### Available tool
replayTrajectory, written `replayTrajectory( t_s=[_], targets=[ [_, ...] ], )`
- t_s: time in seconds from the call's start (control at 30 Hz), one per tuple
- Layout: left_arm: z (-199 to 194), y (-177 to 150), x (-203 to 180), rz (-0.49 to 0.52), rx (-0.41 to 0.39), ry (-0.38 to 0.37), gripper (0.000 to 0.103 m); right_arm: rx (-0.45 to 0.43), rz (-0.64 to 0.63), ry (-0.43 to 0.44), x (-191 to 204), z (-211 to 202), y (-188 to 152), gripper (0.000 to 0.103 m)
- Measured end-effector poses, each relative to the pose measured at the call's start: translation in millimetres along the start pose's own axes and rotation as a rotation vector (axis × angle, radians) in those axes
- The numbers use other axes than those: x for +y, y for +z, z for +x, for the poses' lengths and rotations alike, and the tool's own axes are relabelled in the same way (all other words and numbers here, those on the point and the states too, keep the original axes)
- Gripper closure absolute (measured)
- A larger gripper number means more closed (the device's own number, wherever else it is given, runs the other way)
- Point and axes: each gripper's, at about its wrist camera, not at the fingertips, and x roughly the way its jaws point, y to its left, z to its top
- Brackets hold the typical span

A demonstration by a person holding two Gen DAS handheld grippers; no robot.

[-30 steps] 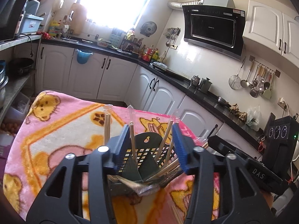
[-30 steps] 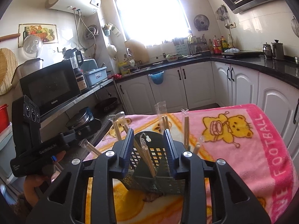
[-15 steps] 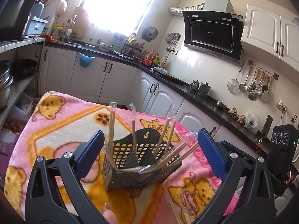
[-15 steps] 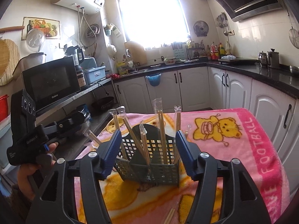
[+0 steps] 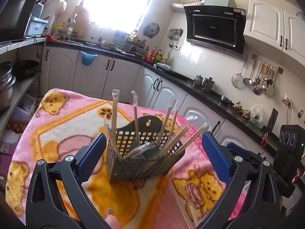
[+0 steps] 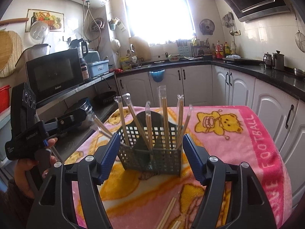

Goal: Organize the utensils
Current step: 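Move both open grippers down toward the last loose chopsticks on the blanket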

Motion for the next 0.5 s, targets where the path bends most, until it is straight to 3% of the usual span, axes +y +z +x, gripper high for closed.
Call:
replayTrajectory(
  t_s=[0.5],
  targets=[
    [4, -23, -6, 0.008, 0.06, -0.003, 0.011, 0.081, -0.001, -0.01, 0, -1, -30, 0.038]
  ],
)
